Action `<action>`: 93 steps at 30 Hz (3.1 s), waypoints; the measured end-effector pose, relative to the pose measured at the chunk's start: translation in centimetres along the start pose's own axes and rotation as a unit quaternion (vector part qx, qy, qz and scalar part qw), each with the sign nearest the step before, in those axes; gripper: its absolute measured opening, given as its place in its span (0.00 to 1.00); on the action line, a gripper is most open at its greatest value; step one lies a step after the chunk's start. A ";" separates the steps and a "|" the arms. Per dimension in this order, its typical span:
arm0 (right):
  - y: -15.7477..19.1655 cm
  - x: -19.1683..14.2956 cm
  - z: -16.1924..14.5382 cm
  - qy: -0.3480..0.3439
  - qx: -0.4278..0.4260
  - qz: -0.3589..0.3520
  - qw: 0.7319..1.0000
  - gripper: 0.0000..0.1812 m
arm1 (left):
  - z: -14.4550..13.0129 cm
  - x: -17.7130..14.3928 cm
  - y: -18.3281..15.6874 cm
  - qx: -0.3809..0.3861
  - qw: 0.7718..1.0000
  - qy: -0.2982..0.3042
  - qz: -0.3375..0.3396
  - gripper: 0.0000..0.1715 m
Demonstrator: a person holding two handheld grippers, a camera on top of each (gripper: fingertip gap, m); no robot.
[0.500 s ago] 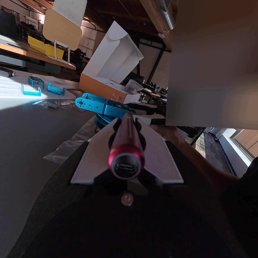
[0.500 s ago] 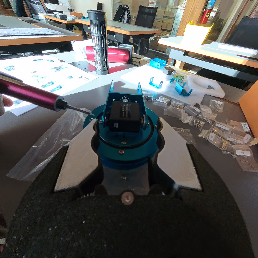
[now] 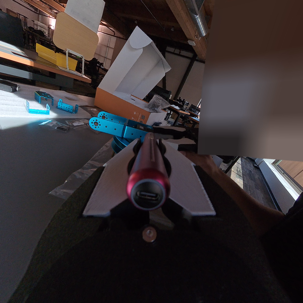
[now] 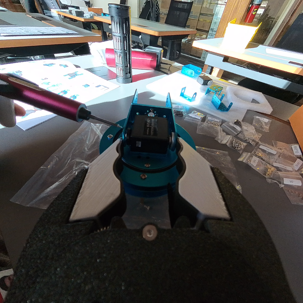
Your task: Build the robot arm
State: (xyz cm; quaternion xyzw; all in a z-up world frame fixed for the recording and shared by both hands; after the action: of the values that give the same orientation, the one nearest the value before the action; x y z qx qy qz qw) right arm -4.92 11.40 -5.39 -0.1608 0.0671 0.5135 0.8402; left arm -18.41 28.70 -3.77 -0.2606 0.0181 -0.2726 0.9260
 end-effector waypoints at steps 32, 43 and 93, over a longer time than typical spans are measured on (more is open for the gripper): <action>0.0 0.0 0.0 0.003 -0.002 0.001 1.000 0.35 | -0.1 0.5 -0.4 0.017 1.000 0.004 0.005 0.12; -0.1 -0.1 0.0 0.000 -0.003 0.011 1.000 0.34 | 0.8 0.9 -1.0 0.065 0.997 0.038 0.015 0.12; -2.1 0.3 0.6 -0.010 0.166 0.095 0.982 0.31 | 0.5 1.0 0.9 0.031 0.999 0.041 -0.002 0.12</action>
State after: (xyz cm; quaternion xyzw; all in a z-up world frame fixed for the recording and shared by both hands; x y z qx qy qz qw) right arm -2.93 10.96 -4.49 -0.0069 0.1574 0.5742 0.8034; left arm -17.03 29.05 -3.68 -0.2204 0.0475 -0.2853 0.9315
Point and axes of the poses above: each gripper's, where its closed fingertips meet, x out along the fingers, z out of its top, y = z × x across the jaws, the point moved 8 cm from there along -x, back along the fingers, and after that the axes turned 7 degrees about -x, right-handed, at the moved point
